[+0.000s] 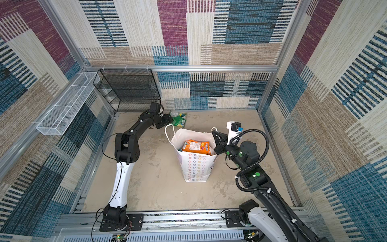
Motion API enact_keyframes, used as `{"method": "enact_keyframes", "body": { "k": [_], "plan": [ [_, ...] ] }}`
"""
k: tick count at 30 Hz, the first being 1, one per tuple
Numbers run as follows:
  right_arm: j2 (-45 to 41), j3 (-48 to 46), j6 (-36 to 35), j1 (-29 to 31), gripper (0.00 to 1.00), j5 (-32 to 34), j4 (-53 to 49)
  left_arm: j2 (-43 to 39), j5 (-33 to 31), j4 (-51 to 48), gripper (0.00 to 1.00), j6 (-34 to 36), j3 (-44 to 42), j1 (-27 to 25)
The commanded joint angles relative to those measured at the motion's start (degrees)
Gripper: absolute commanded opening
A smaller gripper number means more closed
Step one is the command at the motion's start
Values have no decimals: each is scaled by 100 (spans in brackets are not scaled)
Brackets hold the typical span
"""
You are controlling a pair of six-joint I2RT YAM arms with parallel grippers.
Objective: Place the snacks into the paper bag
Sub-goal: 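Lower the left gripper and close it on the green packet's edge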
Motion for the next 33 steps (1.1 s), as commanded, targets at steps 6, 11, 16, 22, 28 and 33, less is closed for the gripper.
{"method": "enact_keyframes", "body": {
  "k": [6, 11, 16, 22, 28, 33],
  "plan": [
    [23, -18, 46, 5, 0, -68, 230, 143, 178, 128, 69, 31, -143, 14],
    [18, -9, 50, 5, 0, -82, 234, 167, -160, 1, 54, -112, -124, 17],
    [-27, -9, 49, 12, 0, -60, 212, 243, -294, -18, 40, -298, -92, 10],
    [-54, -11, 41, 5, 0, -31, 195, 458, -257, -268, 29, -352, 203, 6],
    [-74, -2, 44, 8, 0, -22, 178, 268, -66, -265, 9, -325, 95, 14],
    [-116, 8, 34, 8, 0, -20, 164, -431, 141, 84, 0, -499, -736, -3]
  ]
}}
